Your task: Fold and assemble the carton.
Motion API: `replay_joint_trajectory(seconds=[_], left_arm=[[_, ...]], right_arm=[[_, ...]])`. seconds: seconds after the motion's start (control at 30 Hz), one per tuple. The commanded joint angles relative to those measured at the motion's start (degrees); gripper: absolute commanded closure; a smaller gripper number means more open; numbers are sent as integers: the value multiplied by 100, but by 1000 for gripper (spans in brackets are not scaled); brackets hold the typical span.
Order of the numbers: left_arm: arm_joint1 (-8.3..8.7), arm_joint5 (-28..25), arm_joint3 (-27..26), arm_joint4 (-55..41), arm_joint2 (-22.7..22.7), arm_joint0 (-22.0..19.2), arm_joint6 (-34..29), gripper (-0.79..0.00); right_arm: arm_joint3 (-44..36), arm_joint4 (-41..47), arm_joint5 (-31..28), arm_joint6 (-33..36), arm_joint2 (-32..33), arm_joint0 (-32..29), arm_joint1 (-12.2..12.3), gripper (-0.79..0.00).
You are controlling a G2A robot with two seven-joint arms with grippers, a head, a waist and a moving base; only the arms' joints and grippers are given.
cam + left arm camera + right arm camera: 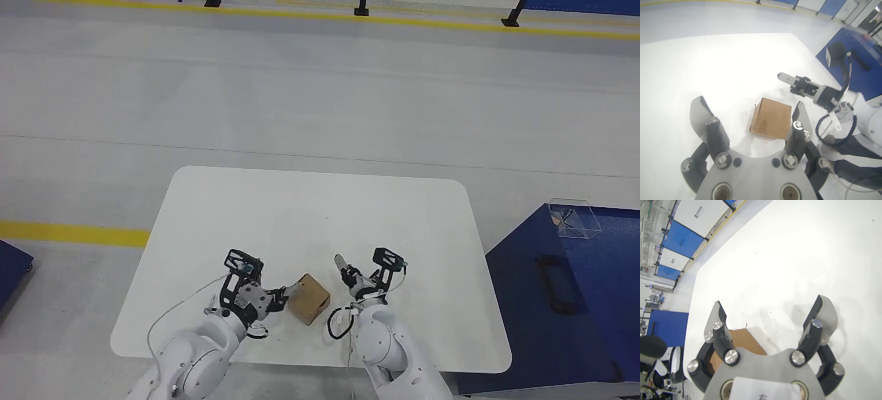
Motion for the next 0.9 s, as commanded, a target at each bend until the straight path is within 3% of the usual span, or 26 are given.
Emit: replay_joint_trajectory(seconds=[0.0,0.2,0.67,0.87], left_arm=[[-37,95,28,393,276,-46,-35,0],[-109,-235,227,7,520,-342,-411,0],[-223,-146,747,195,919,-729,-1155,0],[-261,-7,614,105,892,-670,-711,0]], right_arm=[[-42,83,-21,-14,73,-29,6,-785],[-78,57,-51,-7,73,-75,12,-785],[-78,57,-51,-7,73,-75,12,-785],[-78,57,-51,-7,73,-75,12,-785]])
